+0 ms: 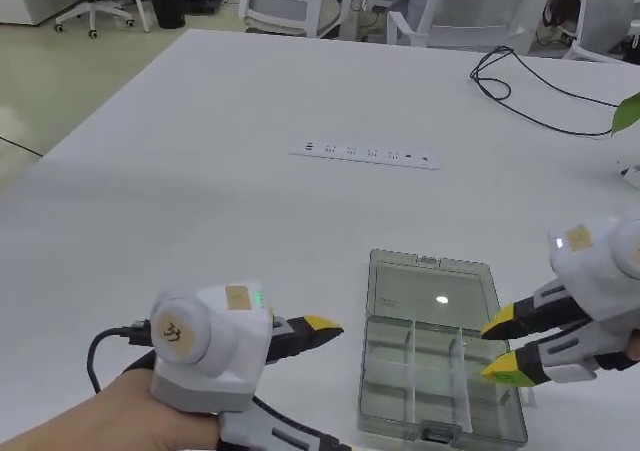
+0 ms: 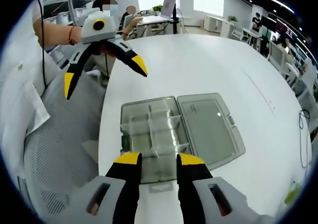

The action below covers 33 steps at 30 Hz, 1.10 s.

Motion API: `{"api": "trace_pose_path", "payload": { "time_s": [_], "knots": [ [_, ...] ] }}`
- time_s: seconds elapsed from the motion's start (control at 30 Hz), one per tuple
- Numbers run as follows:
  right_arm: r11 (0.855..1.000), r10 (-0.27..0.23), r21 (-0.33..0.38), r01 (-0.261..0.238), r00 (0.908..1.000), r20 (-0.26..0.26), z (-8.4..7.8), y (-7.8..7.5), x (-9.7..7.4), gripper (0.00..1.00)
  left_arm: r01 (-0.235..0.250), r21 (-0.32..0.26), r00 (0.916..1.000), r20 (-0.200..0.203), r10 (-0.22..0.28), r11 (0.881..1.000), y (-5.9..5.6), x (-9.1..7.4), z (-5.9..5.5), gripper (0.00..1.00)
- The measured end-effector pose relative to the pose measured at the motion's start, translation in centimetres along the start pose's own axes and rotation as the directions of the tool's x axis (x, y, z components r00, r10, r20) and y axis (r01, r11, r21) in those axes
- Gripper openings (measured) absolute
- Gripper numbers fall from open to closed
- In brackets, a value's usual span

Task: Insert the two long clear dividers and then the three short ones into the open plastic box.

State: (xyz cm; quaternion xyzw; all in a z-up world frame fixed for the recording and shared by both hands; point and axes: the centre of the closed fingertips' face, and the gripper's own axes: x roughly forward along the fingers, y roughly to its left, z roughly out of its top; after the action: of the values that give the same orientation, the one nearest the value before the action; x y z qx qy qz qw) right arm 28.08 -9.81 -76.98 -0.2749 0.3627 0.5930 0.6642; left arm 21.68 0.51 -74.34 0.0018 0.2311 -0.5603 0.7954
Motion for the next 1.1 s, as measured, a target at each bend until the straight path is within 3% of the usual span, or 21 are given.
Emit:
{"api": "trace_pose_path", "payload": {
  "time_s": [0.3, 0.57, 0.7, 0.87, 1.1],
  "knots": [
    [1.0, -0.016, 0.026, 0.018, 0.9989, -0.043, -4.3, 0.2, -2.8, 0.38, -0.003, 0.001, 1.0, -0.004, 0.003, 1.0, 0.0, -0.2, 0.0, 1.0],
    [1.0, -0.003, 0.025, 0.007, 0.9901, -0.14, -9.4, 0.7, -4.4, 0.44, -0.004, 0.0, 1.0, -0.005, 0.004, 1.0, 0.1, -0.2, 0.0, 0.99],
    [1.0, 0.006, 0.007, -0.005, 0.9737, -0.228, -12.7, 0.9, -5.2, 0.46, -0.006, -0.001, 1.0, -0.005, 0.006, 1.0, 0.1, -0.3, 0.0, 0.99],
    [1.0, 0.007, -0.027, -0.016, 0.9553, -0.296, -15.3, 0.8, -5.5, 0.48, -0.008, -0.004, 0.9999, -0.009, 0.008, 1.0, 0.2, -0.3, -0.1, 0.99],
    [0.992, -0.005, -0.118, -0.048, 0.9129, -0.408, -18.4, 0.2, -5.5, 0.48, -0.01, -0.008, 0.9999, -0.013, 0.01, 1.0, 0.4, -0.4, -0.2, 0.99]
  ]
}}
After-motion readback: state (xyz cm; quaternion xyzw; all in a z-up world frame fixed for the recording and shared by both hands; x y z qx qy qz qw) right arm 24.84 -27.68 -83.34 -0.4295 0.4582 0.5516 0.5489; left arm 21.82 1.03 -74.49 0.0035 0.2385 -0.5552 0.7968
